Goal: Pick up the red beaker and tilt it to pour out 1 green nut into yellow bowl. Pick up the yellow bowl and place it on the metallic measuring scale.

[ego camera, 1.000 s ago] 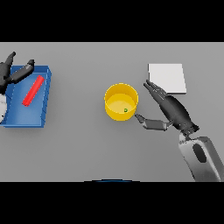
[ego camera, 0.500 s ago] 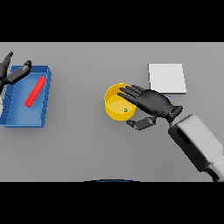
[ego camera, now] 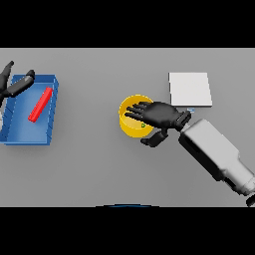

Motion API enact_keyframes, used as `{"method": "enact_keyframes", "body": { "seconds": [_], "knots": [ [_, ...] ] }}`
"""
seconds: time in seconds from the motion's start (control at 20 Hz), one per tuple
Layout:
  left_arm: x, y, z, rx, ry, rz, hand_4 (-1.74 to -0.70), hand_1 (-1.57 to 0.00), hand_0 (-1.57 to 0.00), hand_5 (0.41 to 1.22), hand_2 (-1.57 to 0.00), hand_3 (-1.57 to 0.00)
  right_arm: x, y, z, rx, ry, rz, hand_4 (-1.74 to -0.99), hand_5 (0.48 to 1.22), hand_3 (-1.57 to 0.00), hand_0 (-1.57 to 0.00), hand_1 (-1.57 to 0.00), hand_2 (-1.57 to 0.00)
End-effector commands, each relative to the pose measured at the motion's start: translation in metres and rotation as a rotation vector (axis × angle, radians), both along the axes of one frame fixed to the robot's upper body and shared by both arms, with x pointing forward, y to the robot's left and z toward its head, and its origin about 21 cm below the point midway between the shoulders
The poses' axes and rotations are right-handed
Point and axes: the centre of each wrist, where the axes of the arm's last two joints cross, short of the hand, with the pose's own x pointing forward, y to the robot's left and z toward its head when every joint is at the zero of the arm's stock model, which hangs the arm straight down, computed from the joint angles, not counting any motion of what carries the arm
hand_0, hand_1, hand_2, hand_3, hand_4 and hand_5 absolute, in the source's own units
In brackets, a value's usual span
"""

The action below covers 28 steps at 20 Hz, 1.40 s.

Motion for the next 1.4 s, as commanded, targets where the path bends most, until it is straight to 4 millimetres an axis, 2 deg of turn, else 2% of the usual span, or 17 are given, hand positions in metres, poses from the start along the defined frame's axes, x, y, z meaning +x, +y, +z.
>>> {"method": "enact_keyframes", "body": {
  "seconds": [0.0,0.15,0.2,0.3,0.4,0.5,0.55,0.6,0.65,0.7,0.8,0.85,1.0,1.1,1.2,1.35],
  "knots": [
    [0.0,0.004,-0.001,0.004,-0.003,0.002,-0.8,0.0,0.0,0.702,0.0,0.0,0.0,0.004,-0.001,-0.029,0.008,0.011,-1.168,0.673,0.0,0.0,0.0,0.0],
    [0.003,0.001,0.0,0.0,0.001,-0.007,-0.8,0.0,0.0,0.703,0.0,0.0,0.004,0.012,-0.009,-0.078,0.029,0.02,-1.181,0.674,0.0,0.0,0.0,0.0],
    [0.002,0.004,0.0,0.006,0.006,-0.002,-0.8,0.0,0.0,0.703,0.0,0.0,0.006,0.008,-0.01,-0.088,0.036,0.019,-1.184,0.676,0.0,0.0,0.0,0.0],
    [0.001,0.001,-0.002,0.014,0.013,-0.003,-0.79,0.0,0.0,0.708,0.0,0.0,0.01,0.012,-0.011,-0.101,0.04,0.008,-1.188,0.693,-0.01,0.0,0.0,0.0],
    [0.001,0.001,-0.001,0.016,0.009,-0.015,-0.79,0.0,0.0,0.713,0.0,0.0,0.011,0.013,-0.016,-0.107,0.05,0.004,-1.209,0.732,-0.04,0.0,0.0,-0.01],
    [0.002,0.001,-0.002,0.016,0.01,-0.016,-0.79,0.0,0.0,0.712,0.0,0.0,0.009,0.013,-0.016,-0.108,0.04,0.004,-1.261,0.809,-0.13,-0.05,-0.06,-0.09],
    [-0.001,0.003,-0.001,0.018,0.003,-0.017,-0.79,0.0,0.0,0.711,0.0,0.0,0.01,0.015,-0.016,-0.103,0.042,0.01,-1.309,0.891,-0.21,-0.19,-0.18,-0.19],
    [0.001,0.003,-0.001,0.021,0.005,-0.009,-0.79,0.0,0.0,0.71,0.0,0.0,0.01,0.014,-0.014,-0.091,0.041,0.026,-1.363,0.957,-0.32,-0.45,-0.41,-0.35],
    [0.001,0.004,-0.002,0.017,0.001,-0.009,-0.79,0.0,0.0,0.71,0.0,0.0,0.009,0.015,-0.016,-0.091,0.044,0.023,-1.435,1.01,-0.57,-0.68,-0.64,-0.59],
    [0.0,0.005,-0.003,0.013,0.003,-0.011,-0.79,0.0,0.0,0.71,0.0,0.0,0.008,0.012,-0.016,-0.08,0.055,0.034,-1.492,1.052,-0.68,-0.86,-0.83,-0.79],
    [0.002,0.003,-0.004,0.014,0.011,-0.013,-0.79,0.0,0.0,0.707,0.0,0.0,0.009,0.016,-0.011,-0.094,0.057,0.043,-1.578,1.113,-0.88,-1.11,-1.09,-1.07],
    [0.003,0.001,-0.005,0.018,0.016,-0.003,-0.79,0.0,0.0,0.709,0.0,0.0,0.009,0.014,-0.01,-0.095,0.063,0.044,-1.611,1.135,-0.97,-1.21,-1.19,-1.13],
    [0.002,0.003,-0.001,0.032,0.011,-0.015,-0.78,0.0,0.0,0.71,0.0,0.0,0.012,0.01,-0.008,-0.094,0.084,0.041,-1.674,1.177,-1.11,-1.38,-1.38,-1.29],
    [0.003,0.003,0.001,0.019,-0.001,-0.012,-0.78,0.0,0.0,0.712,0.0,0.0,0.011,0.009,-0.005,-0.098,0.087,0.029,-1.698,1.193,-1.17,-1.45,-1.45,-1.33],
    [0.003,0.002,0.003,0.015,0.001,-0.011,-0.79,0.0,0.0,0.704,0.0,0.0,0.011,0.008,-0.001,-0.087,0.081,0.027,-1.714,1.203,-1.2,-1.49,-1.49,-1.36],
    [0.0,0.0,-0.002,0.03,0.002,-0.021,-0.77,0.0,0.0,0.706,0.0,0.0,0.013,0.005,0.018,-0.079,0.064,0.024,-1.727,1.212,-1.17,-1.53,-1.53,-1.44]
  ]
}}
